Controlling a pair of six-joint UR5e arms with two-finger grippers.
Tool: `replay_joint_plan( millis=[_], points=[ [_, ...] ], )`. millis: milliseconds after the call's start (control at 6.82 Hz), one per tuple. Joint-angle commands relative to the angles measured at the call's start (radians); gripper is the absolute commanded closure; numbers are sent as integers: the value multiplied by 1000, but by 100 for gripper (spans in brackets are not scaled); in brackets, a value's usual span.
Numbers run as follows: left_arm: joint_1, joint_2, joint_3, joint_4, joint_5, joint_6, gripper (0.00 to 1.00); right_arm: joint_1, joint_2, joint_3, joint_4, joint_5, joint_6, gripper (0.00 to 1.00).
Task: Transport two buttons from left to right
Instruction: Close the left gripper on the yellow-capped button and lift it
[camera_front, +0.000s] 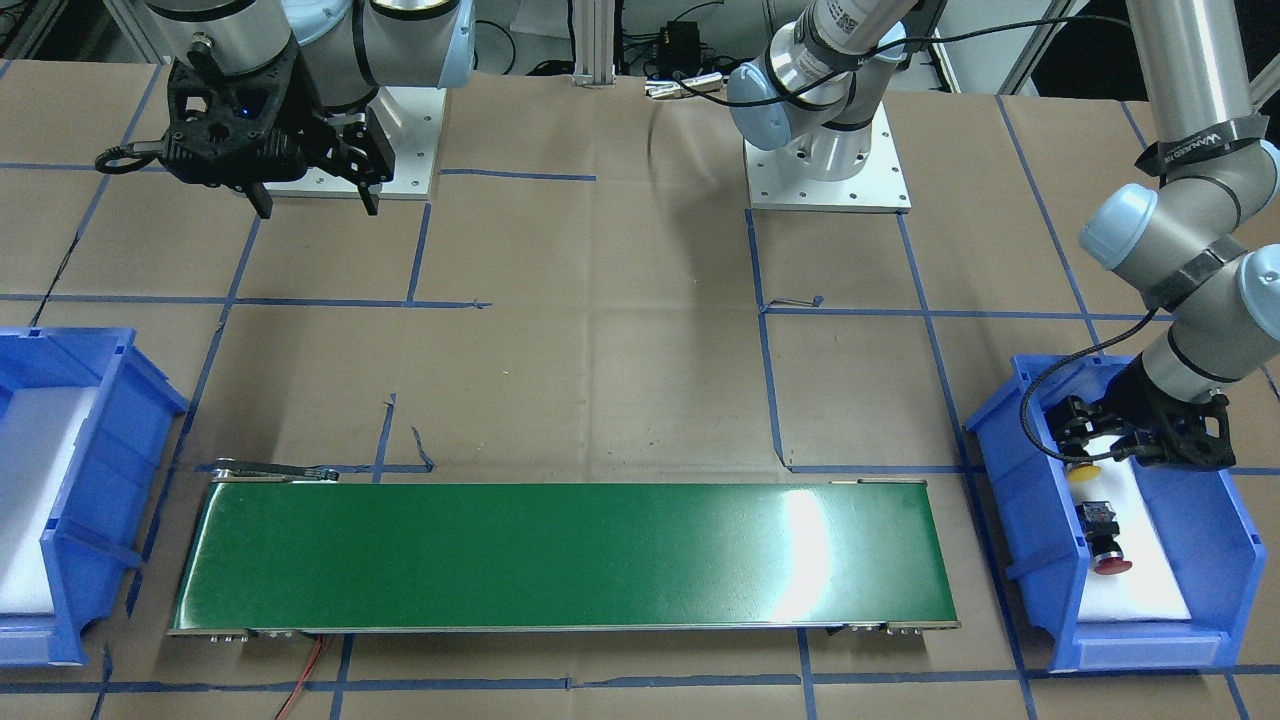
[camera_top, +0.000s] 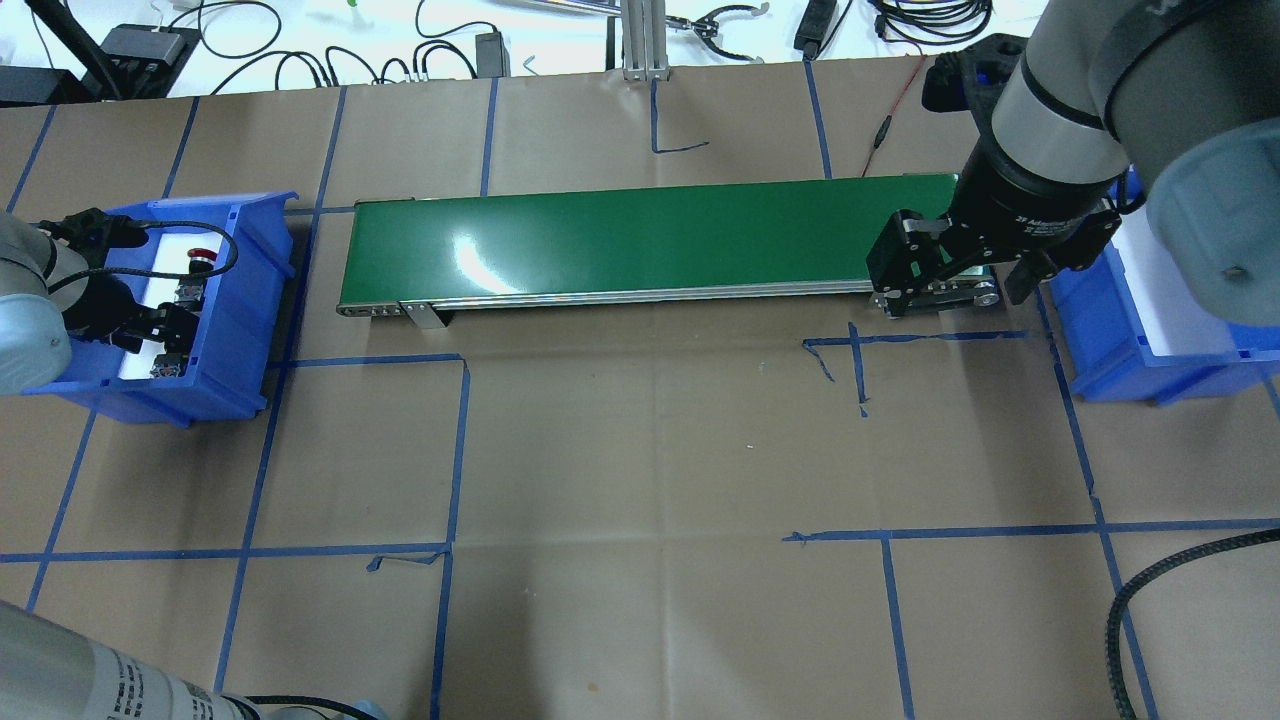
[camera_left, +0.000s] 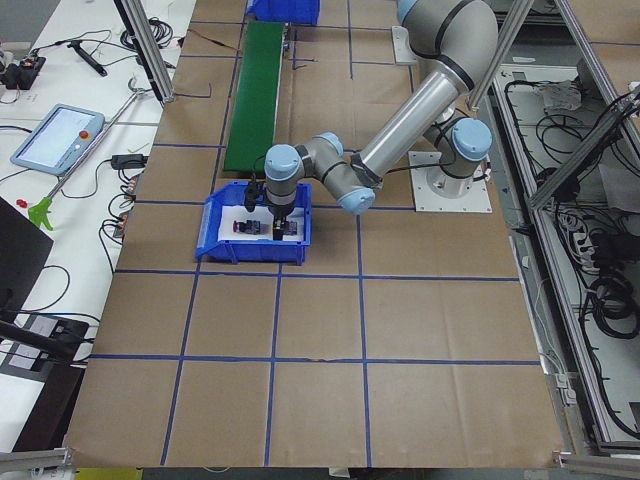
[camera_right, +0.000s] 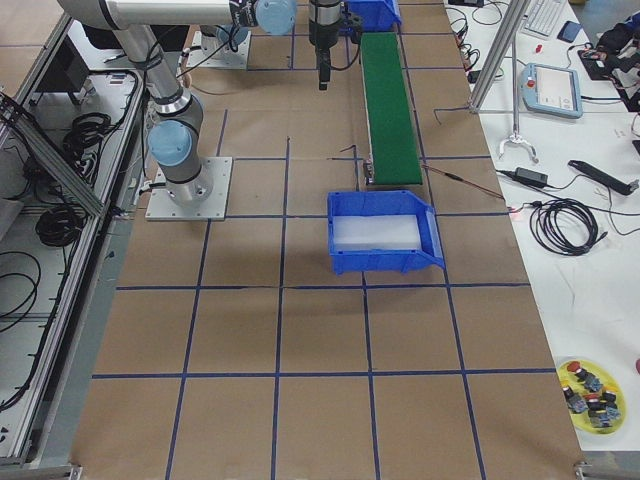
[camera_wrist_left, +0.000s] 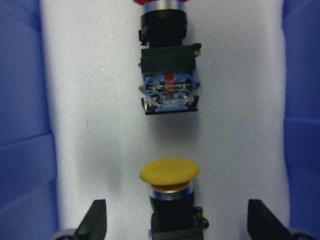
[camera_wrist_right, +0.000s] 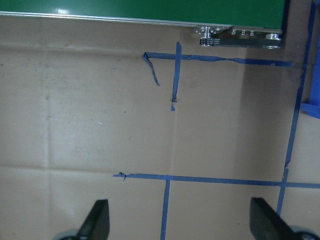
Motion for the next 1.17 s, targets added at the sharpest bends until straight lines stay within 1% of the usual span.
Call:
replay_joint_plan(
  millis=[0,147,293,586,733,880,1026],
  points=[
    [0,-1,0,-11,4,-3,16,2,-3,-6,0,-3,-1,0],
    [0,-1,0,-11,7,-3,26,2,2,-6,0,-1,0,0],
    [0,-1,0,-13,29,-6,46,0,-6,-9,0,-3,-1,0],
    [0,-1,1,-19,32,-24,80,0,0,-6,2,-3,0,0],
    [0,-1,1,-23,33,-27,95,0,0,-6,2,-1,0,0],
    [0,0,4,-25,32,-35,100,0,2,-6,0,-1,0,0],
    [0,8,24,-52,32,-35,100,0,3,-9,0,-1,0,0]
  ],
)
